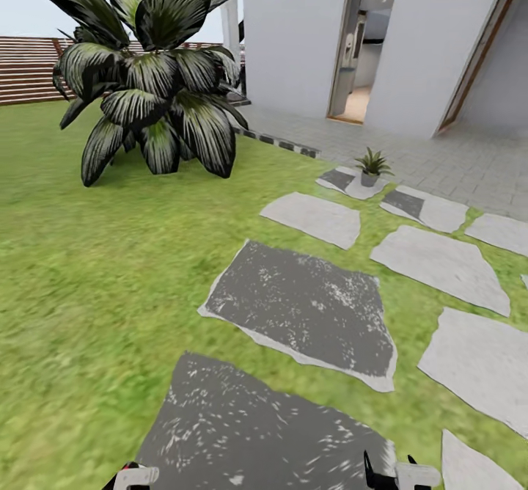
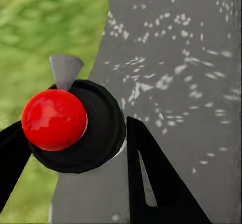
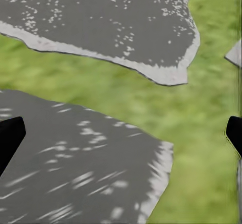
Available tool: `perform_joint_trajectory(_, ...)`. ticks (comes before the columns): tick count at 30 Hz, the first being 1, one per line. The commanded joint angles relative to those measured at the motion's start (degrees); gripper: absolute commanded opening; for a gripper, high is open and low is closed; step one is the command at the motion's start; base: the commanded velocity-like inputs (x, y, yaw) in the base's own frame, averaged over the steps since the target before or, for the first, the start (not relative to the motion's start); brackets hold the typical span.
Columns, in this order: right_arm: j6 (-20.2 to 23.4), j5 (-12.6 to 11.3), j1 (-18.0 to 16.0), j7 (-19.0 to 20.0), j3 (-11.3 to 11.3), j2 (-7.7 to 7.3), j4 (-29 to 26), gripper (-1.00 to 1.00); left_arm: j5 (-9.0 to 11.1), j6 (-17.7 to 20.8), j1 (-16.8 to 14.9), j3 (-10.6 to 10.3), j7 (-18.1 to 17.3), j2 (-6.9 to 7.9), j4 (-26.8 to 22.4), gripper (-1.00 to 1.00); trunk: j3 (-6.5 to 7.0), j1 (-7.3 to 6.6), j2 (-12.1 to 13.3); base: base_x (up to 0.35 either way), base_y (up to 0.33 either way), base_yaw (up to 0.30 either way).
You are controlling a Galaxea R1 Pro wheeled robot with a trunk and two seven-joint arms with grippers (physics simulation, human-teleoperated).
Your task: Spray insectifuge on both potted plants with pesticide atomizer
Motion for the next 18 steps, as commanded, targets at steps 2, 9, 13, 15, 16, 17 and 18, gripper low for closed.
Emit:
perform_joint_trajectory(2,-0.12,0.37,-0.04,-0.32,0.02,0.0,0.06,1.0,-0.59,-0.21,-0.01,0.31,0.08,-0.02,0.02,-1.0,-0.04,0.03,-0.01,0.337,0.0,-0.3)
perform_joint_trajectory(9,-0.12,0.37,-0.04,-0.32,0.02,0.0,0.03,1.0,-0.59,-0.22,0.0,0.31,0.08,-0.02,0.02,-1.0,-0.04,0.03,-0.01,0.338,0.0,-0.286)
perform_joint_trajectory(13,-0.12,0.37,-0.04,-0.32,0.02,0.0,0.03,1.0,-0.59,-0.21,0.0,0.31,0.08,-0.03,0.02,-1.0,-0.04,0.03,-0.01,0.338,0.0,-0.098)
perform_joint_trajectory(15,-0.12,0.42,-0.04,-0.32,0.02,0.0,0.12,1.0,-0.59,-0.23,-0.01,0.31,0.08,-0.01,0.02,-1.0,-0.04,0.03,-0.01,0.338,0.0,-0.019)
perform_joint_trajectory(16,-0.12,0.44,-0.04,-0.32,0.05,0.0,0.15,1.0,-0.59,-0.24,-0.01,0.31,0.08,0.01,0.02,-1.0,-0.04,0.03,-0.01,0.338,0.0,-0.009)
perform_joint_trajectory(17,-0.12,0.44,-0.04,-0.32,0.07,0.0,0.23,1.0,-0.59,-0.26,0.0,0.31,0.08,-0.01,0.02,-1.0,-0.04,0.03,-0.01,0.338,0.0,-0.006)
perform_joint_trajectory(18,-0.12,0.45,-0.04,-0.32,0.09,0.0,0.78,1.0,-0.59,-0.23,0.0,0.31,0.08,-0.01,0.02,-1.0,-0.04,0.03,-0.01,0.338,0.0,-0.003)
